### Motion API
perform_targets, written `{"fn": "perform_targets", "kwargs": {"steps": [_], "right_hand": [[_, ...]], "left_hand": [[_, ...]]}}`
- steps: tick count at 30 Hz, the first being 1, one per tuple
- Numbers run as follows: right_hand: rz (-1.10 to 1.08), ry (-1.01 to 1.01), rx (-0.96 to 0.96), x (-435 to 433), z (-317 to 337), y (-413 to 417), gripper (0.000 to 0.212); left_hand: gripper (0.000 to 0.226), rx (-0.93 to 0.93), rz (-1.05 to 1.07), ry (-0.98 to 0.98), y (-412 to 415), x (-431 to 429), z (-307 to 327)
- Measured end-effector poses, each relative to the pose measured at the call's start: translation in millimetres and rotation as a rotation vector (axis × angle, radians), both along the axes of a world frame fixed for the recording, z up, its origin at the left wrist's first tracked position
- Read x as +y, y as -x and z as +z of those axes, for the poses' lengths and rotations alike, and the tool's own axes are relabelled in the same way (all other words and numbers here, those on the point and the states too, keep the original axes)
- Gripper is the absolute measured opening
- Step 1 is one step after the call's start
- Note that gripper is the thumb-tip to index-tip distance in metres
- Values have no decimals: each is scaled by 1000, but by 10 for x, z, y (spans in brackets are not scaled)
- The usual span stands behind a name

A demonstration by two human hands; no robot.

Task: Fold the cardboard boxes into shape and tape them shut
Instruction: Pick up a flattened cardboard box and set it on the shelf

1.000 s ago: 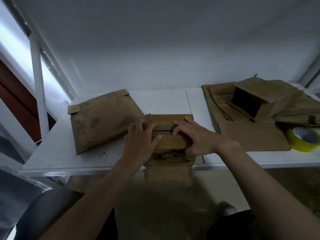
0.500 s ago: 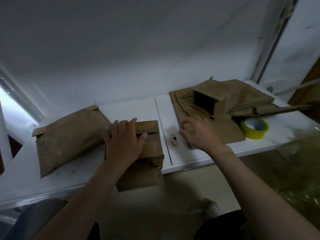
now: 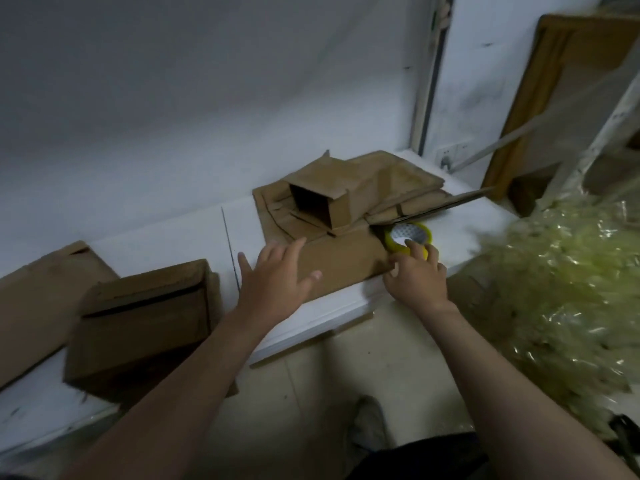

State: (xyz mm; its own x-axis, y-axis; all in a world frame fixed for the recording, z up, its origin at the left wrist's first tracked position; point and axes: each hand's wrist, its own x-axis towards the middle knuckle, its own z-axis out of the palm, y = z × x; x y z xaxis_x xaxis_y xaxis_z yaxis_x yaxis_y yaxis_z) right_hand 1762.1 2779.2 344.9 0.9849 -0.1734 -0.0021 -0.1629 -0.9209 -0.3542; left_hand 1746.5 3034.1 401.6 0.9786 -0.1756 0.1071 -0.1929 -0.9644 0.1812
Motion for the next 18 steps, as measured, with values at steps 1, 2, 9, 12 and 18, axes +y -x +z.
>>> {"fn": "perform_targets", "kwargs": {"steps": [1,2,9,12,18], "right_hand": [[1,-11,22,-36,-20,-61,35],[5,-24,44,-50,-35,-124,34],[-124,29,111,-146,-31,-418,14],[-150,19,39,-220,-58,-381,20],[-77,-54,-192,-326,129,-151,36]], "left_hand": [[73,24,-20,-2,-32,-45,-31],[75,42,-38,1,-56,-80,-58],[78,89,-80,-6,-170,-217,-163],[76,82,-88,17,-172,-222,-152],[78,58,-166,92,-79,-198,-57]]}}
